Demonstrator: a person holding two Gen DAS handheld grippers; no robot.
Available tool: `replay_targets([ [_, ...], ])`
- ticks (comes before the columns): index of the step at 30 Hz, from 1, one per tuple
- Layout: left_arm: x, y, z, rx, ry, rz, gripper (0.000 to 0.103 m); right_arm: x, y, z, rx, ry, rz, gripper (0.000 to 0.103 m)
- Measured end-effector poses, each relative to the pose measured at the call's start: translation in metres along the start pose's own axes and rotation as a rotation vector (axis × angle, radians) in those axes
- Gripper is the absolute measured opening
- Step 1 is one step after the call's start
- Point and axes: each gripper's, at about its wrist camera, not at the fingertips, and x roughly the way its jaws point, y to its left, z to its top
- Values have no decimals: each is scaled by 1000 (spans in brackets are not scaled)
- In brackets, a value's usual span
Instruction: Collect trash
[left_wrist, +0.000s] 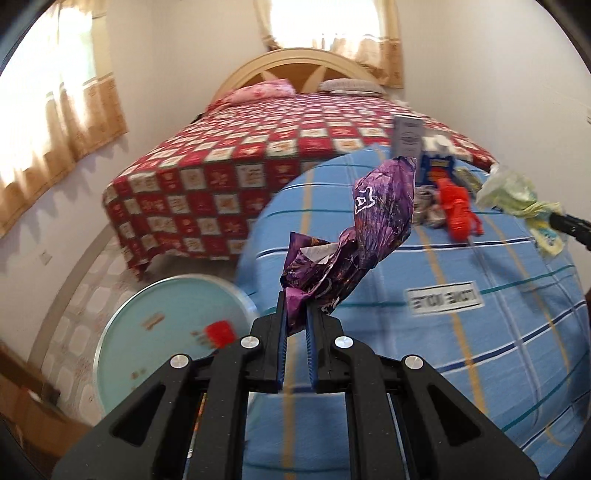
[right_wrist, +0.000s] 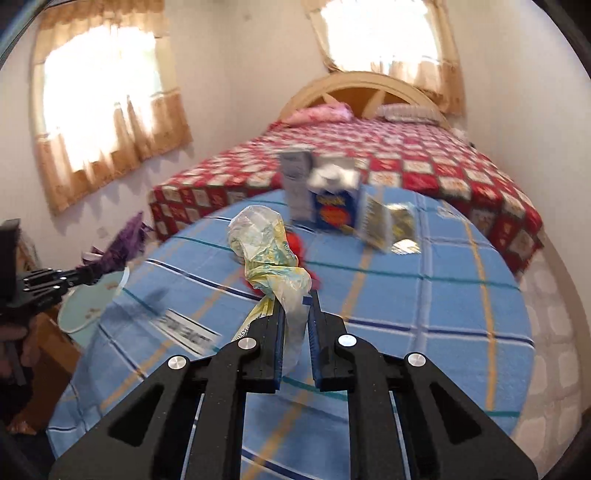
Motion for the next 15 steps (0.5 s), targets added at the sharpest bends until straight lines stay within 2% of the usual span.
replay_targets([
  [6, 4, 50, -22, -76, 47, 92, 9, 29, 43, 12, -58, 16, 88, 13],
  [15, 1, 90, -43, -120, 72, 184, 9, 85, 109, 28, -129, 70, 187, 13],
])
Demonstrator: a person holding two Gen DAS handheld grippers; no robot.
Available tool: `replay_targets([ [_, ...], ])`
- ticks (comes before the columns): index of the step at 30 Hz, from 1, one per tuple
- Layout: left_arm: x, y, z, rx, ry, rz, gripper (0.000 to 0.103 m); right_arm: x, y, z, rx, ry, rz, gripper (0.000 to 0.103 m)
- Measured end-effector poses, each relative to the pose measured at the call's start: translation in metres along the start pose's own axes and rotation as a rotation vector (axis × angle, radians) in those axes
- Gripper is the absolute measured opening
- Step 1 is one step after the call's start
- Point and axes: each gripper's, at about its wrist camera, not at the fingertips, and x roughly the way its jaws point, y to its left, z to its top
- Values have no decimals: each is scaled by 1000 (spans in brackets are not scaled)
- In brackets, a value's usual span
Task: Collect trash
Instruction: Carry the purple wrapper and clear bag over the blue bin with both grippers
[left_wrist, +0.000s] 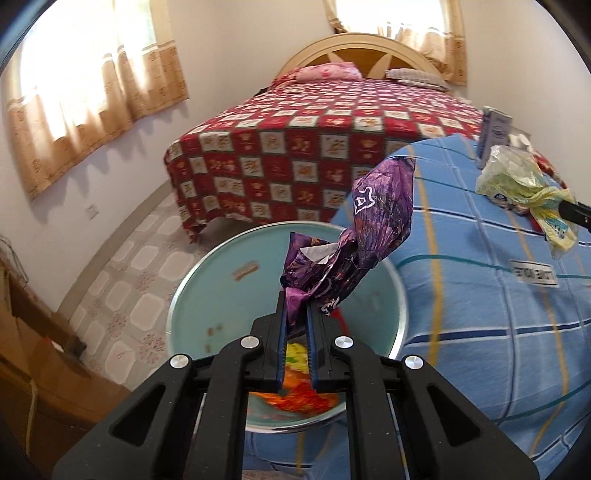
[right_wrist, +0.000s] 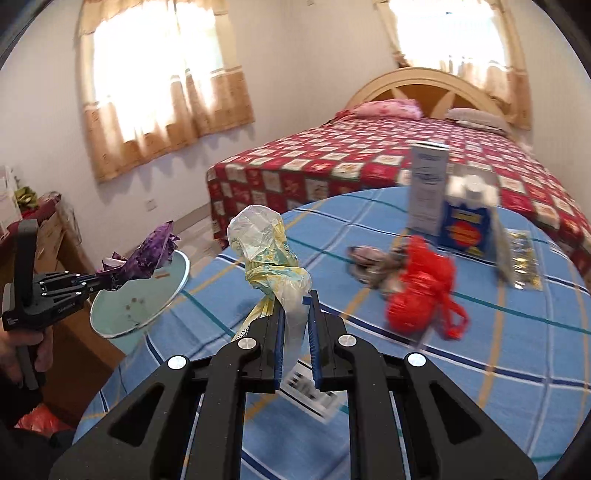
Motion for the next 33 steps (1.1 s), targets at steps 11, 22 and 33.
replay_targets([
  [11, 1, 33, -15, -49, 33, 49, 9, 42, 53, 18, -102, 26, 64, 13],
  [22, -1, 55, -26, -84, 46, 87, 9, 74, 90, 24, -191, 50, 95, 13],
  [33, -3, 71, -33, -84, 59, 142, 9, 99, 109, 27, -234, 83, 112, 13],
])
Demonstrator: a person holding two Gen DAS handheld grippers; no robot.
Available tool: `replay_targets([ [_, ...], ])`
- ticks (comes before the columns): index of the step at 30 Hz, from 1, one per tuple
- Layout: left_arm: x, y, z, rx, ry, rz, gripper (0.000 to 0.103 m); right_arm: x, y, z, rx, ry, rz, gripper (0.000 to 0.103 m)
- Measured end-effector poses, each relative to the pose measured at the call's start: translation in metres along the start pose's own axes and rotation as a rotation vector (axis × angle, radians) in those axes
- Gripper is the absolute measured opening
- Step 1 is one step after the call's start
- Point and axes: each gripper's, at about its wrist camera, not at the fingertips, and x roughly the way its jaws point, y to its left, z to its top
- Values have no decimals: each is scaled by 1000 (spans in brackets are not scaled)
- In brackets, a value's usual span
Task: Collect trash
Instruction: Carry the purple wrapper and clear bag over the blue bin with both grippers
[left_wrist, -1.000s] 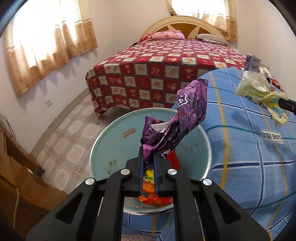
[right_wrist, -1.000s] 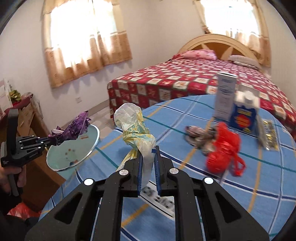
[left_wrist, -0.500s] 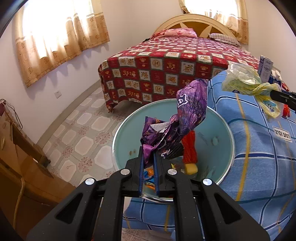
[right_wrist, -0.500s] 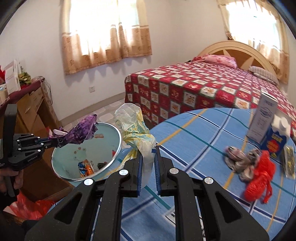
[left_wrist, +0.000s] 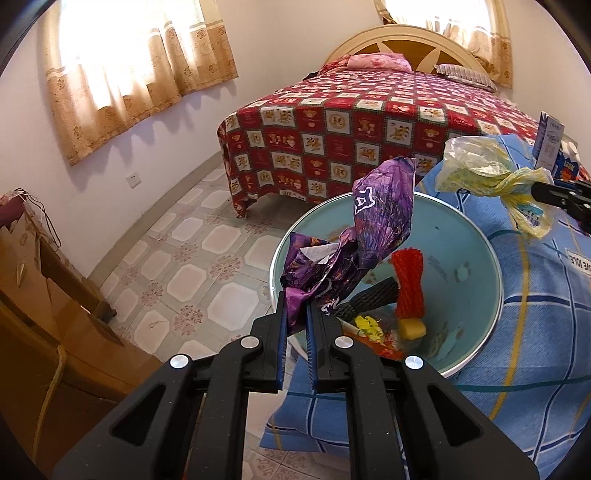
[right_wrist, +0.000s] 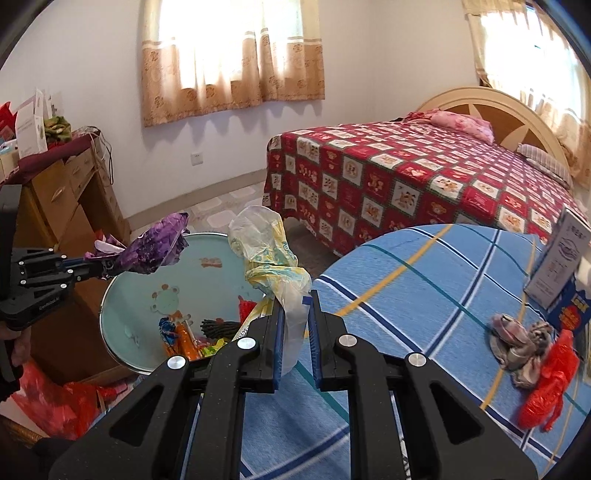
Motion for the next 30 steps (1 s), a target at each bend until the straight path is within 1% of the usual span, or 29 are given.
replay_targets([
  [14, 2, 14, -6, -16, 16, 25, 9, 19, 12, 8, -34, 16, 18, 13],
  [30, 0, 17, -7, -35, 10, 27, 9, 19, 22, 10, -56, 4, 30, 13],
])
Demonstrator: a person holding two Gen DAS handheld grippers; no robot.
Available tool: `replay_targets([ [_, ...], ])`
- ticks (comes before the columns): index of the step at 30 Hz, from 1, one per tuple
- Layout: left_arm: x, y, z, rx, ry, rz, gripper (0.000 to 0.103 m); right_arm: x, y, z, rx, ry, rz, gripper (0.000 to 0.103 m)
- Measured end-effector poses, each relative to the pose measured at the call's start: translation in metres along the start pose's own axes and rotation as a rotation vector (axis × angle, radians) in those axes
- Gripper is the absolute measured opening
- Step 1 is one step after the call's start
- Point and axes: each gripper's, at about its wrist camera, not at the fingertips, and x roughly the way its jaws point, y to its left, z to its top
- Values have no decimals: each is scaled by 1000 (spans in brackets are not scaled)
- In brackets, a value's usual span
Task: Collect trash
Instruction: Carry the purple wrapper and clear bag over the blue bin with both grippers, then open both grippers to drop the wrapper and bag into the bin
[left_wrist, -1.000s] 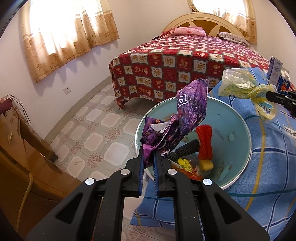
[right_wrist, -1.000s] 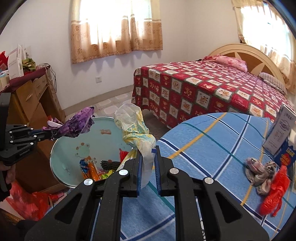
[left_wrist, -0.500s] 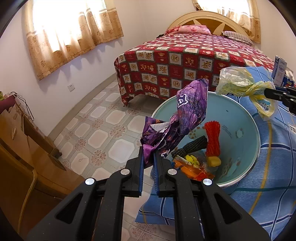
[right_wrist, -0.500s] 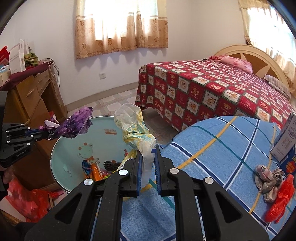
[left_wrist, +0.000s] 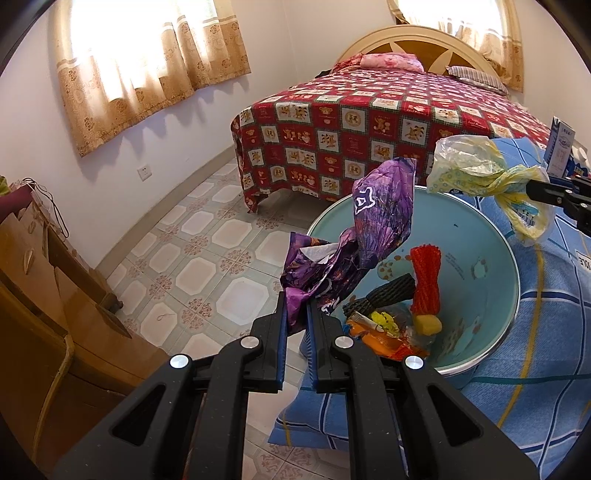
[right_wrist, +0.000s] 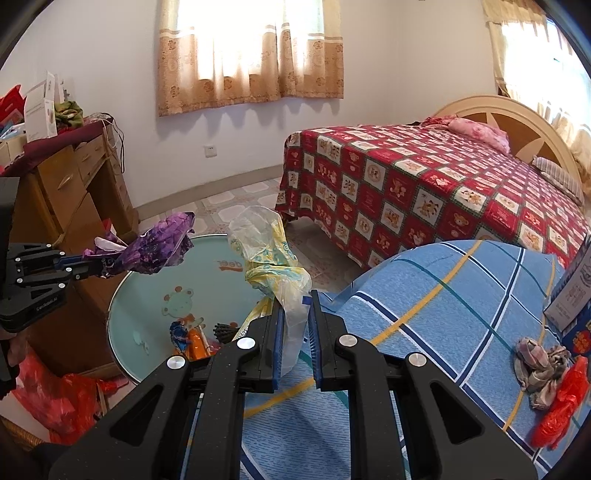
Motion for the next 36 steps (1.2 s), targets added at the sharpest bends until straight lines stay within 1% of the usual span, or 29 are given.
replay_targets([
  [21, 0, 0, 0, -1, -2, -2, 9, -2, 11, 3, -27, 4, 8, 14],
  [32, -1, -9, 2, 3, 2, -9, 9, -2, 15, 4, -36, 8, 28, 14],
  [34, -1, -12, 3, 8, 7, -16, 10, -1, 16, 3, -39, 8, 33, 15],
  [35, -1, -14, 3, 5, 8, -16, 13, -1, 16, 3, -42, 7, 34, 16],
  [36, 0, -14, 3, 3, 9, -19, 14, -2, 18, 3, -46, 1, 38, 18],
])
